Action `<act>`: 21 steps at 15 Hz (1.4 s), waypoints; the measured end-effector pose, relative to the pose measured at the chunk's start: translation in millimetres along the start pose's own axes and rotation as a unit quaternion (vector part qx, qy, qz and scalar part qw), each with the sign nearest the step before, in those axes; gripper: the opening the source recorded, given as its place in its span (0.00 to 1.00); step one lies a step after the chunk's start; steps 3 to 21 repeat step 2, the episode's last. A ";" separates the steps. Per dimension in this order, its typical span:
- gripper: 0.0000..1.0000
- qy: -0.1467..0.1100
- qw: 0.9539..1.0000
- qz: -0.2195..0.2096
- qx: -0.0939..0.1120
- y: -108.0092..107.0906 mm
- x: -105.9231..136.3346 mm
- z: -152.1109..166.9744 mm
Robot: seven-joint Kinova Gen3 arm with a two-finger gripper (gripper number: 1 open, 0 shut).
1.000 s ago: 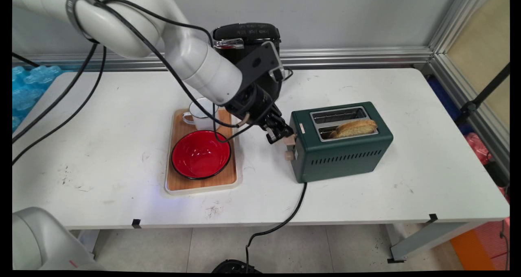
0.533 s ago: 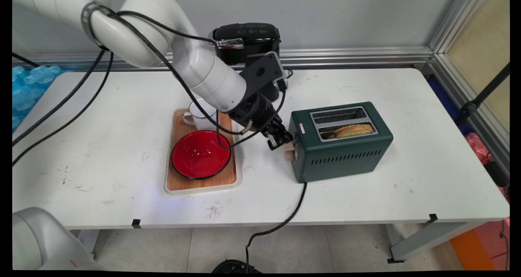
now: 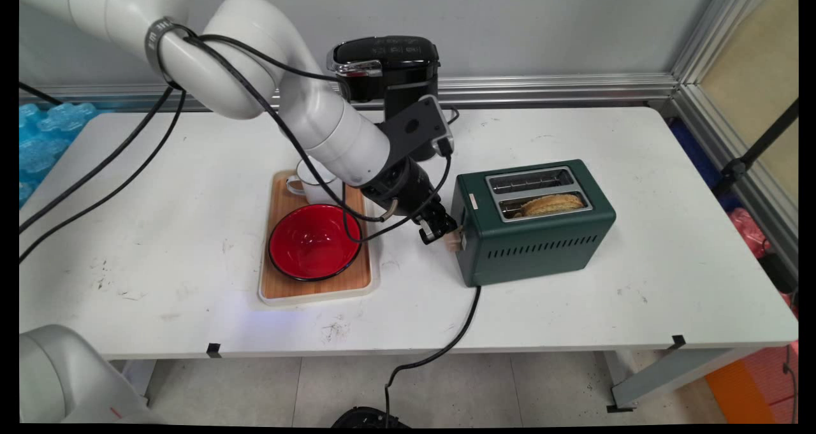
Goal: Press the toaster switch
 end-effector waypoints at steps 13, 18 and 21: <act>0.00 -0.002 1.000 0.000 0.000 0.2 -0.3 1.9; 0.00 -0.002 1.000 0.000 0.000 0.2 -0.3 1.9; 0.00 -0.002 1.000 0.000 0.000 0.2 -0.3 1.9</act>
